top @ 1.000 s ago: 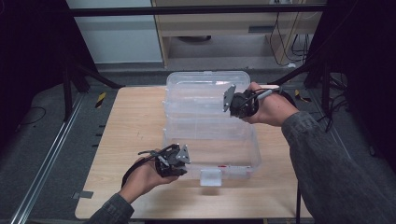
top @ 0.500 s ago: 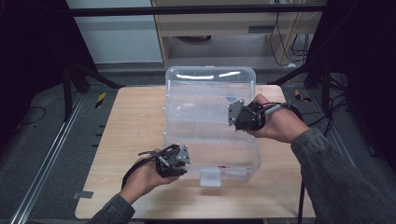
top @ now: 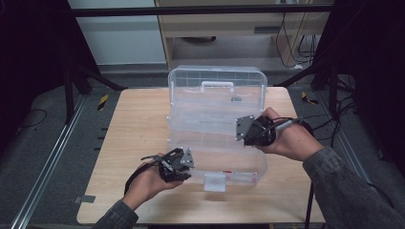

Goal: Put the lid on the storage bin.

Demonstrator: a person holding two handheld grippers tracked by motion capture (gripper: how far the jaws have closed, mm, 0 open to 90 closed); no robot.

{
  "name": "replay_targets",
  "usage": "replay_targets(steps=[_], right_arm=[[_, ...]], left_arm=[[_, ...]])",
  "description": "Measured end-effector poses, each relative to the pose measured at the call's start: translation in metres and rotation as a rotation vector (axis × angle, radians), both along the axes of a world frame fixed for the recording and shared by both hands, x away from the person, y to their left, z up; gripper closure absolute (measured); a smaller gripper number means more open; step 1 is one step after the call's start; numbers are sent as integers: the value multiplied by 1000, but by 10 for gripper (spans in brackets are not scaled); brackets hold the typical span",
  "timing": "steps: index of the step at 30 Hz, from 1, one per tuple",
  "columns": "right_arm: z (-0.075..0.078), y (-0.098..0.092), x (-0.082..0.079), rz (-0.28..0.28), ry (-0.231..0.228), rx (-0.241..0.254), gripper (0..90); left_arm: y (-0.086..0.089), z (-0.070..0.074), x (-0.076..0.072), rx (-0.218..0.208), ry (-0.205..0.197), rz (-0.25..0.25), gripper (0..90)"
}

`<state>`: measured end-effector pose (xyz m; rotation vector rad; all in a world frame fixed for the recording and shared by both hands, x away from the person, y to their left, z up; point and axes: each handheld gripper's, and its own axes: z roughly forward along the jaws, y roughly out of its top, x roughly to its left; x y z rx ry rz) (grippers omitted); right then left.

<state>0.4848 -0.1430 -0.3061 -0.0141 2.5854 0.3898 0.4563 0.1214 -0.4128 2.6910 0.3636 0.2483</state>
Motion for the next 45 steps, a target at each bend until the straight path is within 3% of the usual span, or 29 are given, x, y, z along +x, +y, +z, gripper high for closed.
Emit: replay_targets(steps=[3, 5, 6, 14, 15, 20, 27, 29, 30, 31, 37, 38, 45], right_arm=[[-1, 0, -3, 7, 6, 0, 843], [-3, 0, -7, 8, 17, 2, 841], [-4, -1, -7, 15, 21, 4, 840], [-4, -5, -1, 4, 39, 24, 827], [-3, -5, 0, 5, 39, 22, 826], [-3, -8, 6, 0, 47, 29, 824], [-5, -8, -2, 17, 47, 11, 836], [-6, -9, -4, 17, 51, 13, 836], [-7, -9, -4, 20, 50, 15, 836], [-8, -10, -6, 18, 59, 17, 837], [-10, -9, -9, 24, 70, 10, 838], [-10, -9, -10, 27, 71, 7, 838], [-12, -10, -13, 29, 85, 6, 837]], left_arm=[[0, 0, 1, 3, -9, -17, 760], [0, -1, -2, -6, 1, 14, 761], [0, 0, -1, -2, -4, 2, 760], [-1, 0, -2, 2, -24, -2, 752], [-2, -1, -4, -8, -22, 23, 752], [-4, -1, -3, -3, -44, -12, 758], [-4, -1, -3, -3, -48, -9, 754], [-4, -2, -5, -12, -37, 13, 753], [-4, -1, -4, -6, -50, -7, 753], [-4, -2, -6, -17, -35, 19, 752], [-4, -2, -5, -19, -37, 15, 751], [-3, -1, -4, -13, -52, -6, 751], [-4, -2, -6, -21, -40, 17, 747]])
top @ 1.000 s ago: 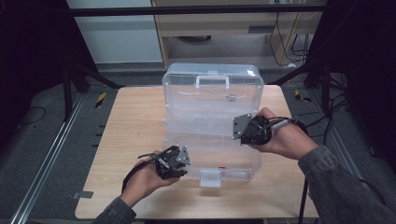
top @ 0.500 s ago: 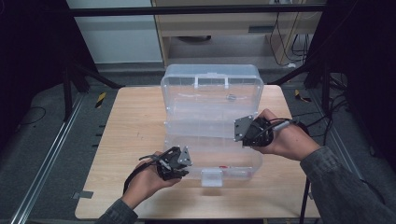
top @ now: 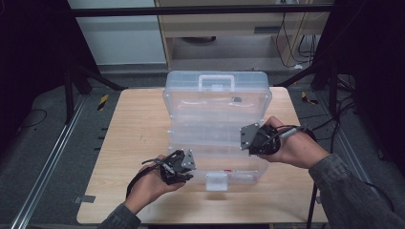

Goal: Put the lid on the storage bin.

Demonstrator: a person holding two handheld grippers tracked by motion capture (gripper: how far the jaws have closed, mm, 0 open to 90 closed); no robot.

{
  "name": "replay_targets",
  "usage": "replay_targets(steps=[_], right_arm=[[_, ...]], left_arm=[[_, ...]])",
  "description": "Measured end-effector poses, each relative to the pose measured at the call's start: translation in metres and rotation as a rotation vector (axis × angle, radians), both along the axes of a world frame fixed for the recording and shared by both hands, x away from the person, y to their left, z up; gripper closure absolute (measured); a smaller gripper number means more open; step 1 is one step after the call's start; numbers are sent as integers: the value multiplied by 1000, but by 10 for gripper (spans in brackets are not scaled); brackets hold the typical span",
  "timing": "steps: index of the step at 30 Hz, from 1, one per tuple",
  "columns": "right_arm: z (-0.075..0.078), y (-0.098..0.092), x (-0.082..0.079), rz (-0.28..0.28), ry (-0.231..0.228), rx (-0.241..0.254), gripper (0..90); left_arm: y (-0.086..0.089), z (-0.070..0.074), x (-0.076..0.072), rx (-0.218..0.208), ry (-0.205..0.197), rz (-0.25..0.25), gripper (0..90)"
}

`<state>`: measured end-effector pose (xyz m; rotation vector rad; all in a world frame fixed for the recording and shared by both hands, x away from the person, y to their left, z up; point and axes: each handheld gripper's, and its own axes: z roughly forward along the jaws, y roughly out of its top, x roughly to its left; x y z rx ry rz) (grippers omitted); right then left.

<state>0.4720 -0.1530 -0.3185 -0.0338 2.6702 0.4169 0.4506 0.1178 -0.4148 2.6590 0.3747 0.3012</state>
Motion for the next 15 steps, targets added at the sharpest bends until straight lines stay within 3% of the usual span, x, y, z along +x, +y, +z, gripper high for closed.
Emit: replay_targets(steps=[9, 13, 15], right_arm=[[0, -1, 1, 5, 1, 4, 833], [1, -2, 1, 2, 1, 1, 830], [1, -2, 1, 4, -1, 4, 828]], left_arm=[[1, 0, 1, 2, -6, -16, 745], [2, 3, -3, -27, -9, -11, 695], [5, 10, -5, -36, -34, -31, 662]])
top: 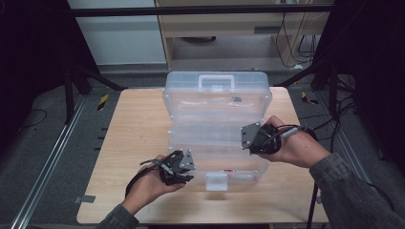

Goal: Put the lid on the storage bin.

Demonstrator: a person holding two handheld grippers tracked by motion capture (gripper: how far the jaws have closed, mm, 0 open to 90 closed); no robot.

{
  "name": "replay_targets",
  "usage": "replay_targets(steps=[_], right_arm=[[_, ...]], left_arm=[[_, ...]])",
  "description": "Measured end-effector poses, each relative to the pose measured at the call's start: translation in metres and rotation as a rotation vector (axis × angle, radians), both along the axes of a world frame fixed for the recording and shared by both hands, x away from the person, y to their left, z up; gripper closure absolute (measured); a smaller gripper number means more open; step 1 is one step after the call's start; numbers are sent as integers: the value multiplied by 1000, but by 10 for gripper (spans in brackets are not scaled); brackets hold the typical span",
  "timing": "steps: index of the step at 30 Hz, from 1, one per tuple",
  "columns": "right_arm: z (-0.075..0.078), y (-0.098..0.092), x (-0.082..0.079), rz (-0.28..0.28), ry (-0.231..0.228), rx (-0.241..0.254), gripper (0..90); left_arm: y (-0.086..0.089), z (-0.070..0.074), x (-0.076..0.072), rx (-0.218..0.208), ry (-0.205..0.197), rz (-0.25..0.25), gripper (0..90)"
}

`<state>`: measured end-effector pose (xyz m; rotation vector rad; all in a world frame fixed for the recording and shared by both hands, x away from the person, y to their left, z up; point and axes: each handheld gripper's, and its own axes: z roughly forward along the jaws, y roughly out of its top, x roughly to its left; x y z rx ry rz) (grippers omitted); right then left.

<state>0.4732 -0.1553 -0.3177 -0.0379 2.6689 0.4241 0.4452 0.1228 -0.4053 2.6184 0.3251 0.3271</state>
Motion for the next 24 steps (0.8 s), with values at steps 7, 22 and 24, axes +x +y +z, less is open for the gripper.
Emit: replay_targets(steps=[7, 22, 24], right_arm=[[0, 0, 0, 2, -6, 1, 824], [0, -1, 0, -1, -9, 3, 819], [-1, -1, -1, -1, -9, 4, 819]], left_arm=[[16, 42, -12, -159, -42, -14, 639], [51, 93, -5, -298, -19, 52, 835], [59, 102, 1, -325, -27, 79, 874]])
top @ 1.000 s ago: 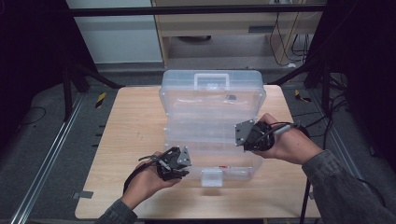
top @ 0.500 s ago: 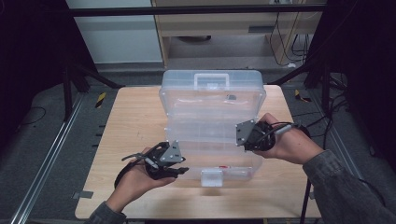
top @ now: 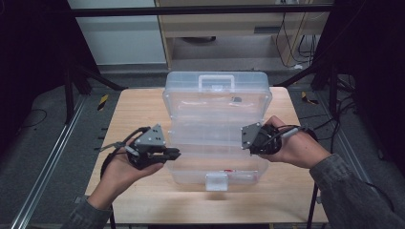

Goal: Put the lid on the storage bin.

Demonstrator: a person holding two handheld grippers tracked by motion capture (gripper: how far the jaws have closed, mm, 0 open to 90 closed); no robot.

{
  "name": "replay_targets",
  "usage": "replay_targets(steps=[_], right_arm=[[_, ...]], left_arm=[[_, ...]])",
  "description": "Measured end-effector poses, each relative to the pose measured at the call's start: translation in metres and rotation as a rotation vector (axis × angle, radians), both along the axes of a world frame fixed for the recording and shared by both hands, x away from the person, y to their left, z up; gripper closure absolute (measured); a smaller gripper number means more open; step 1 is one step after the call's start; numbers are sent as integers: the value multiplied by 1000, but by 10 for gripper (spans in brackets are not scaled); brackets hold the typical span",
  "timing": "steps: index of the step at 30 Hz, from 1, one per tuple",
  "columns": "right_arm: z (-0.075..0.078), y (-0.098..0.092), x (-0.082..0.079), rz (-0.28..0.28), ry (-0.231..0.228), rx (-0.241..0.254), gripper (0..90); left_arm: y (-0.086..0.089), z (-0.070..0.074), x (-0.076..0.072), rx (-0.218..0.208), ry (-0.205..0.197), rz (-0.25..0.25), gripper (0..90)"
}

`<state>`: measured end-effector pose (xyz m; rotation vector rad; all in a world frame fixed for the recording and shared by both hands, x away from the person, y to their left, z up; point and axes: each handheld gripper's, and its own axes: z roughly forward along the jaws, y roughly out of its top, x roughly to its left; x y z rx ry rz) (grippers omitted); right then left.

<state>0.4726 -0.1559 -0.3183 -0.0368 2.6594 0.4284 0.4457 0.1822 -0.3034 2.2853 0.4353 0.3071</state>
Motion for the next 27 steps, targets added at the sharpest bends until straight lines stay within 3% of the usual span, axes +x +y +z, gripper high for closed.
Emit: replay_targets(steps=[2, 4, 6, 8, 18, 21, 27], right_arm=[[0, 0, 0, 1, 1, 1, 817], [0, 0, 1, 3, 1, 3, 817], [0, 0, 1, 3, 0, 4, 817], [0, 0, 0, 1, 2, 4, 816], [-1, -1, -1, -1, 1, 5, 814], [-2, -1, -1, 6, 2, 11, 815], [-3, -3, -2, 6, 1, 20, 821]], left_arm=[[13, 13, 9, -21, -15, 47, 889], [15, 15, 12, -25, -16, 57, 891], [26, 21, 24, -55, -12, 109, 893], [30, 23, 31, -56, -15, 142, 895], [29, 28, 60, -69, -14, 210, 895], [28, 31, 70, -110, 6, 226, 895], [27, 27, 84, -140, 43, 249, 896]])
